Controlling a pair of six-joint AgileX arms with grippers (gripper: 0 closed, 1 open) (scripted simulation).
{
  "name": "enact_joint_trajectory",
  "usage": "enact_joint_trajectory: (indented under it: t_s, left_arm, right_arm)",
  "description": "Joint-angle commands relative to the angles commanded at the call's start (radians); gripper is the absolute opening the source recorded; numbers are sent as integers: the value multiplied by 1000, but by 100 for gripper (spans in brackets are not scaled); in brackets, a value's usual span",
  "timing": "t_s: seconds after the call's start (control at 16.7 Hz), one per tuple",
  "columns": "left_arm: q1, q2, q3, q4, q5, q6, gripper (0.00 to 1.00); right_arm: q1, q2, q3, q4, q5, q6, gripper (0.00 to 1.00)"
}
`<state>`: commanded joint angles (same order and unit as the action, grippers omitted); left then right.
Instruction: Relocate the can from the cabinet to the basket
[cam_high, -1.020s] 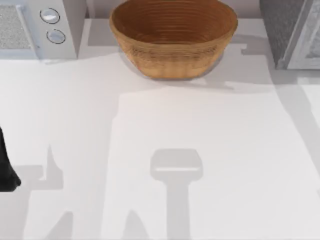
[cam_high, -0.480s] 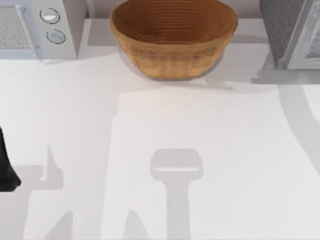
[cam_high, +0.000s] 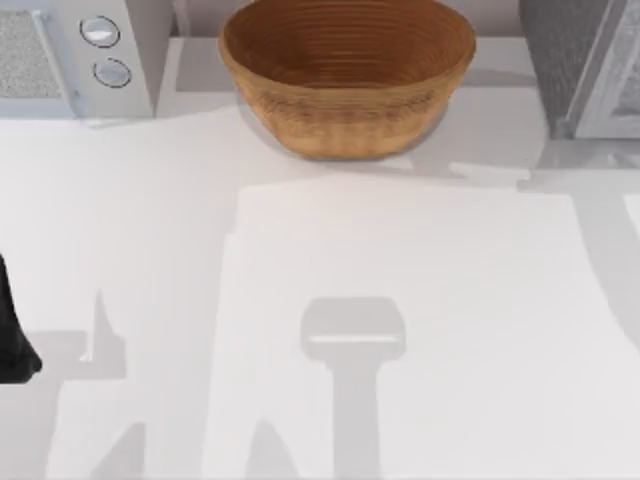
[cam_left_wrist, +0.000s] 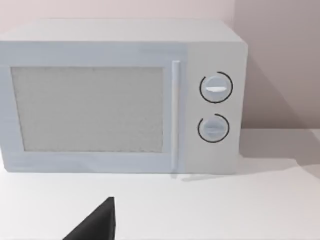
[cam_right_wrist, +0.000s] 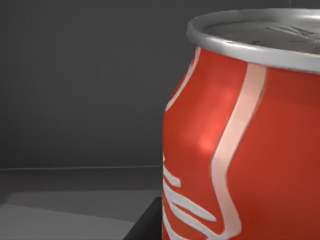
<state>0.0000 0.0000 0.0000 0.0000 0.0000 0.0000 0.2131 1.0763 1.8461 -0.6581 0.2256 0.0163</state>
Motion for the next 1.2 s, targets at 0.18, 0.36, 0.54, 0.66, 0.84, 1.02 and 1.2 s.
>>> enact_joint_trajectory:
  t_s: [0.18,0.36,0.54,0.66,0.84,1.02,1.2]
  left_arm:
    - [0,0,0,0,0,0,100]
    - [0,0,0,0,0,0,100]
    - [0,0,0,0,0,0,100]
    - [0,0,0,0,0,0,100]
    - [0,0,0,0,0,0,100]
    - [0,0,0,0,0,0,100]
    - [0,0,0,0,0,0,100]
  right_arm:
    - [-29,-150,-217,98,-28,-1,0]
    - [-61,-318,-525,202,-62,-3,0]
    - [-97,-496,-907,308,-102,-6,0]
    - [-122,-618,-1162,379,-128,-9,0]
    - [-160,-793,-1475,481,-165,-12,0]
    - [-191,-947,-1694,574,-197,-15,0]
    - [-209,-1050,-1817,639,-219,-16,0]
